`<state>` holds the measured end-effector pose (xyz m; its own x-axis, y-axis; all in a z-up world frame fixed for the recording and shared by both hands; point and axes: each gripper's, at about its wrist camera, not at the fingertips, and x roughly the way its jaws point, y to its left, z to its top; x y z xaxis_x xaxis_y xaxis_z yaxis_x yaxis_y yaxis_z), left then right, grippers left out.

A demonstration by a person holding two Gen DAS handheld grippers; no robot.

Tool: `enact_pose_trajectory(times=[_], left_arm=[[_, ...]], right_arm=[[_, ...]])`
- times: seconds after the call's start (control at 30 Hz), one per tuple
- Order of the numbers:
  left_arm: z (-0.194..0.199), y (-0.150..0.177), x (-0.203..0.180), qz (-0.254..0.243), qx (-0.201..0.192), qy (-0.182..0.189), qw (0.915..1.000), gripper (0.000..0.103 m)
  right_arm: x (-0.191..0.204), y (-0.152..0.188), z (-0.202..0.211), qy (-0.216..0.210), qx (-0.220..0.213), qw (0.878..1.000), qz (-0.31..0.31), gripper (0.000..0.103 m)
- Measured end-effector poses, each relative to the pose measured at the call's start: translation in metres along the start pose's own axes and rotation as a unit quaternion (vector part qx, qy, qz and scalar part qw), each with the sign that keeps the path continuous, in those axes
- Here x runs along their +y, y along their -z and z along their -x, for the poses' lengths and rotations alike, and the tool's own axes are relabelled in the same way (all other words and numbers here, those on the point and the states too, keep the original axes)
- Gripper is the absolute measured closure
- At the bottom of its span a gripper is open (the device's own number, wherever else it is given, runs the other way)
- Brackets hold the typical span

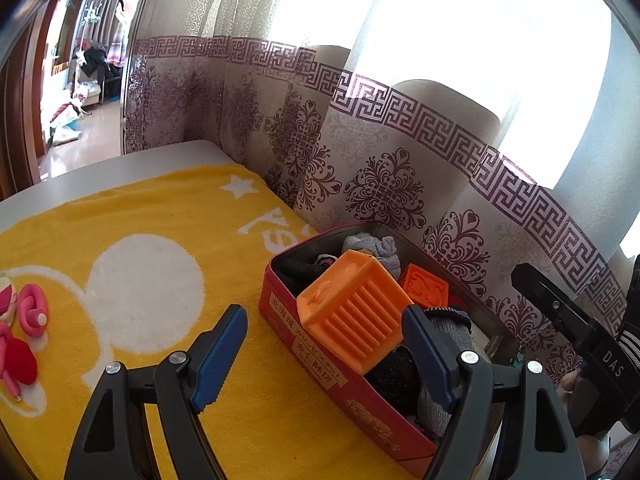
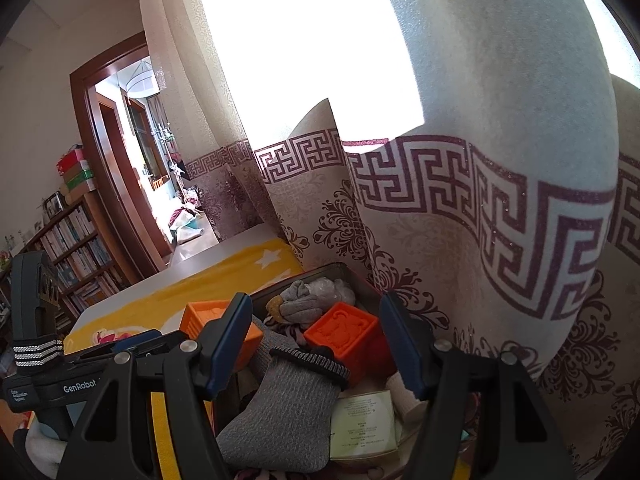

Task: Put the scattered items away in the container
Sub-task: 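Lower the orange cube into the red box and open the left gripper, then move both grippers back to the remaining items on the blanket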

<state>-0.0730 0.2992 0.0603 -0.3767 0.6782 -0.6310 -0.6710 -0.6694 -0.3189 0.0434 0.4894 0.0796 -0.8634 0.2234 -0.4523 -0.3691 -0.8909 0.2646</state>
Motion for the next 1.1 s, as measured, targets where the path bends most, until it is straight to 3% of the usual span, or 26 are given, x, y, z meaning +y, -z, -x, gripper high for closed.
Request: enact_pose_trajectory(times=[0.07, 0.17, 0.33, 0.47, 0.8, 1.03, 1.1], left_arm=[[-0.007, 0.001, -0.001, -0.004, 0.011, -0.016, 0.9998, 0.022], [-0.02, 0.003, -0.001, -0.005, 0.026, -0.01, 0.9996, 0.022], [-0.027, -0.003, -0.004, -0.02, 0.021, -0.023, 0.9993, 0.022], [-0.034, -0.006, 0.002, -0.022, 0.023, -0.044, 0.9985, 0.009], [-0.038, 0.007, 0.0, -0.046, 0.063, -0.051, 0.9957, 0.008], [-0.044, -0.006, 0.01, -0.024, 0.05, -0.069, 0.9961, 0.008], [-0.047, -0.01, 0.013, -0.025, 0.049, -0.08, 0.9953, 0.002]], right_arm=[[0.0, 0.0, 0.0, 0.0, 0.001, 1.0, -0.001, 0.032], [0.0, 0.0, 0.0, 0.0, 0.0, 1.0, -0.001, 0.032], [0.0, 0.001, -0.001, 0.0, 0.001, 1.0, -0.004, 0.032], [0.002, 0.002, -0.001, -0.002, 0.002, 1.0, -0.002, 0.032], [0.005, 0.003, 0.001, -0.004, 0.001, 1.0, -0.003, 0.03], [0.01, 0.006, 0.0, -0.008, 0.004, 1.0, 0.002, 0.03], [0.011, 0.007, -0.001, -0.009, 0.005, 1.0, 0.003, 0.03]])
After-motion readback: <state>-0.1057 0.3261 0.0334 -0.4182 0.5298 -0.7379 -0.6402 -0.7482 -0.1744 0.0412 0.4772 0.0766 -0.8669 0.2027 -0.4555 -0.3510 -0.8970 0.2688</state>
